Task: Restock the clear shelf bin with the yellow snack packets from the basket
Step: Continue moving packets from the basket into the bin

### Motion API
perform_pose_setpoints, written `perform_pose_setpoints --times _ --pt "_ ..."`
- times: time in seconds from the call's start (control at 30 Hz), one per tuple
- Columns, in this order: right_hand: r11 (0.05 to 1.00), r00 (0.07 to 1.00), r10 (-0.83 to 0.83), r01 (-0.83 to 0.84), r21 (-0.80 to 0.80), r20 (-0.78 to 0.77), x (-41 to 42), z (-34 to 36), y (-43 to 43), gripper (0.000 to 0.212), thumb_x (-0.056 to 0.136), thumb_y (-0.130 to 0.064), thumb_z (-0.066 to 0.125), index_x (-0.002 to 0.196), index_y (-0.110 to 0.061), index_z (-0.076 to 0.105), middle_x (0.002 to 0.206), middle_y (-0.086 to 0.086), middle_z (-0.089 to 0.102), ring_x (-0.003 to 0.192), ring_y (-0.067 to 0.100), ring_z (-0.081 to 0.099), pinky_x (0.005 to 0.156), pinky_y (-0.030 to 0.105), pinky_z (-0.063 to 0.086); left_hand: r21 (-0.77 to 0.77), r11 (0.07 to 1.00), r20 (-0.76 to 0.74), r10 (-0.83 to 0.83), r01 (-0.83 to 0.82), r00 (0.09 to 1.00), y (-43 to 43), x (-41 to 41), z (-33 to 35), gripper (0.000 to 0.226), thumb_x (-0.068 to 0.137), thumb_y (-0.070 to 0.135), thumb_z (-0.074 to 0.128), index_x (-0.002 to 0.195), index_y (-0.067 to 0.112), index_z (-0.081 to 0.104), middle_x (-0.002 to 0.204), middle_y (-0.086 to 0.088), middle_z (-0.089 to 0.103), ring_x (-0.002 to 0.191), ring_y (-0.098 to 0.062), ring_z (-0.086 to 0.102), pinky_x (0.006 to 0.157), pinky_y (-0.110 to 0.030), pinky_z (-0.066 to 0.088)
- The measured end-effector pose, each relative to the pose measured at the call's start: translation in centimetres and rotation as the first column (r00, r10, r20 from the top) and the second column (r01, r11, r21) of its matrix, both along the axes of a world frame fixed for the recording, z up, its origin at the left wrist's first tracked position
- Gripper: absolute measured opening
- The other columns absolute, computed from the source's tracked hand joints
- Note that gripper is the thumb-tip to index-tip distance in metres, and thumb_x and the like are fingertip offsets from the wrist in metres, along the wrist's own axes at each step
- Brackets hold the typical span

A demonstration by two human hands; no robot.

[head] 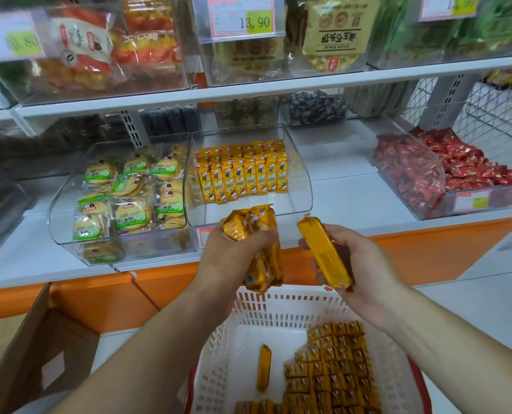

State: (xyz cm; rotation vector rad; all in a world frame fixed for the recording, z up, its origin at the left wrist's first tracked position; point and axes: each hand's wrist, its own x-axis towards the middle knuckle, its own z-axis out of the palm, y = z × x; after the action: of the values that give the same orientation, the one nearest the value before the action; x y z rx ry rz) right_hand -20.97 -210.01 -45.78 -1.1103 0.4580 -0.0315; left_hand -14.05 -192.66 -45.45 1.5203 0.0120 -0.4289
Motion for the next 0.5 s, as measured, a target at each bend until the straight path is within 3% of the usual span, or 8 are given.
perform_pose_setpoints --times 0.1,0.2,0.27,0.37,0.5 --pt "0.998 0.996 0.053 -0.054 0.009 0.067 -0.1 0.3 0.0 0.026 0.090 -0.021 0.061 0.106 -0.005 0.075 0.098 0.015 0.075 0.067 0.011 0.068 0.049 0.021 0.050 -0.003 1.000 -0.015 0.003 -0.003 1.000 0.3 0.0 0.1 0.065 0.051 0.039 0.091 0.107 0.013 0.070 0.098 -0.020 0.075 0.093 -0.045 0.073 0.085 -0.065 0.057" --pt "0.992 0.989 0.112 -0.117 0.046 0.100 -0.5 0.4 0.0 0.031 0.073 -0.021 0.073 0.102 -0.014 0.076 0.095 0.014 0.074 0.075 0.021 0.070 0.059 0.033 0.058 -0.004 1.000 -0.007 0.004 -0.004 1.000 0.4 -0.1 0.2 0.071 0.048 0.041 0.091 0.109 0.014 0.070 0.100 -0.018 0.076 0.094 -0.043 0.073 0.085 -0.064 0.058" --pt "0.986 0.980 0.158 -0.164 0.038 0.124 -0.7 0.4 0.3 0.030 0.070 -0.020 0.075 0.100 -0.018 0.075 0.093 0.012 0.074 0.078 0.026 0.072 0.057 0.038 0.058 -0.006 1.000 0.000 0.000 0.000 1.000 0.6 0.0 0.2 0.074 0.046 0.042 0.090 0.112 0.014 0.070 0.101 -0.017 0.076 0.094 -0.041 0.074 0.086 -0.062 0.058" --pt "0.983 0.973 0.173 -0.161 -0.089 0.150 -0.8 0.3 0.6 0.040 0.063 -0.017 0.079 0.101 -0.017 0.069 0.098 0.008 0.073 0.078 0.023 0.070 0.052 0.032 0.054 0.006 1.000 0.002 -0.005 0.005 1.000 1.0 0.3 0.5 0.071 0.047 0.041 0.090 0.110 0.014 0.071 0.100 -0.015 0.077 0.094 -0.039 0.075 0.088 -0.061 0.058" --pt "0.976 0.953 0.198 -0.171 -0.132 0.229 -0.6 0.5 0.4 0.033 0.076 0.005 0.068 0.100 -0.016 0.075 0.114 0.008 0.072 0.090 0.023 0.070 0.066 0.031 0.057 0.026 0.999 0.018 0.027 -0.028 0.999 1.8 0.9 1.3 0.060 0.056 0.036 0.087 0.110 0.016 0.072 0.099 -0.010 0.079 0.093 -0.034 0.076 0.088 -0.059 0.059"
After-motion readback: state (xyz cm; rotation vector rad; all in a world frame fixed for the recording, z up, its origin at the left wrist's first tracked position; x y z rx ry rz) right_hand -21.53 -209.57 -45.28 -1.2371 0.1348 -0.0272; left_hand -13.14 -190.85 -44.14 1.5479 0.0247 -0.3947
